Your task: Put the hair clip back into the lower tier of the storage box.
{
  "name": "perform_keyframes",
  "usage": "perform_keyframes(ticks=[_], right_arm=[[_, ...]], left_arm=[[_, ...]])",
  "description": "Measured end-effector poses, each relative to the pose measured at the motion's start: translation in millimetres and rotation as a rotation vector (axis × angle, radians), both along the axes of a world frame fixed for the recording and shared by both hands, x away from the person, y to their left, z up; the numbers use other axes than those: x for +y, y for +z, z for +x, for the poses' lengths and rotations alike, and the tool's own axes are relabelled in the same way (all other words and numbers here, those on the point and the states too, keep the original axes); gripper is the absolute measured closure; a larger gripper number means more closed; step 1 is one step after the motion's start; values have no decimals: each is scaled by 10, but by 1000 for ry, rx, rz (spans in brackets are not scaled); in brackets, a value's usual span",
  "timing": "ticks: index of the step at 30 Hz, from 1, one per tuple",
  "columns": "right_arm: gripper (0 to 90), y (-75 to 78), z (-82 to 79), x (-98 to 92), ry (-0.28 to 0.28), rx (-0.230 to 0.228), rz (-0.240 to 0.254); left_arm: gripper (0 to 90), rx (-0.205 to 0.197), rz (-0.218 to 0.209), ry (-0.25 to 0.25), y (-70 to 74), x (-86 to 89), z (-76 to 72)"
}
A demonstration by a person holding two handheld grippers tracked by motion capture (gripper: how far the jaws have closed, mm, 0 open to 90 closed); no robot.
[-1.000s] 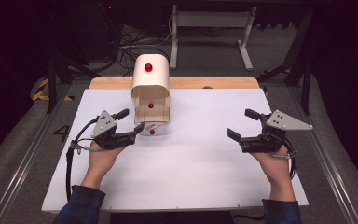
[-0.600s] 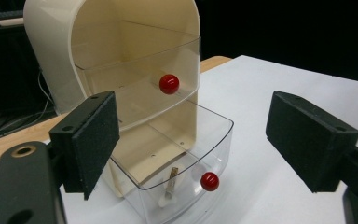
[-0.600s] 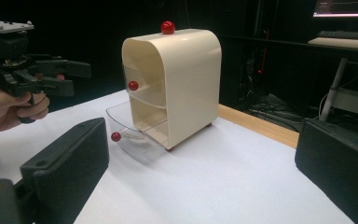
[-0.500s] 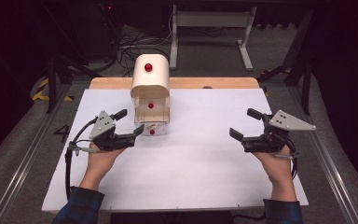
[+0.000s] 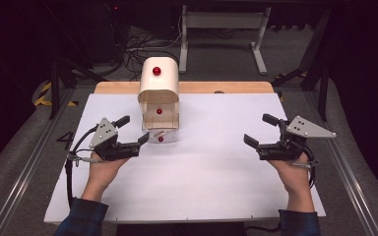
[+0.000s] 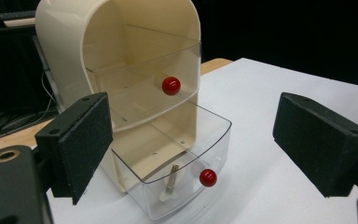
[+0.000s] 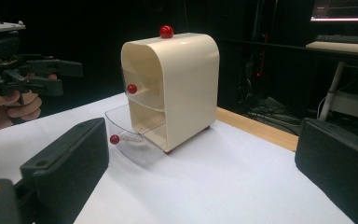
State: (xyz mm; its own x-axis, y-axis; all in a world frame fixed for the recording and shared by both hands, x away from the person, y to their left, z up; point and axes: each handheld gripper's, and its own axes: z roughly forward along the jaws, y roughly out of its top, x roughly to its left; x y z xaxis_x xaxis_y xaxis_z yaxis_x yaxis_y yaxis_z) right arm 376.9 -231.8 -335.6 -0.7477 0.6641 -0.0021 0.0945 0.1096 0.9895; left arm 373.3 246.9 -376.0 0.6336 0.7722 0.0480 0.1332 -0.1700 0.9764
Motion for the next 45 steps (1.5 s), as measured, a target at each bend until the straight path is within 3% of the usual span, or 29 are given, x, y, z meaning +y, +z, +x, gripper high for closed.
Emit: perform_keyframes(ticks=[27,45], right_arm=[[29,-21,18,66,2,0,-9],[27,-40,28,77,0,7,-18]], left_arm=[[37,-2,-33,-42,106,41,-138],[6,-13,-79,-124,181,108,-273]])
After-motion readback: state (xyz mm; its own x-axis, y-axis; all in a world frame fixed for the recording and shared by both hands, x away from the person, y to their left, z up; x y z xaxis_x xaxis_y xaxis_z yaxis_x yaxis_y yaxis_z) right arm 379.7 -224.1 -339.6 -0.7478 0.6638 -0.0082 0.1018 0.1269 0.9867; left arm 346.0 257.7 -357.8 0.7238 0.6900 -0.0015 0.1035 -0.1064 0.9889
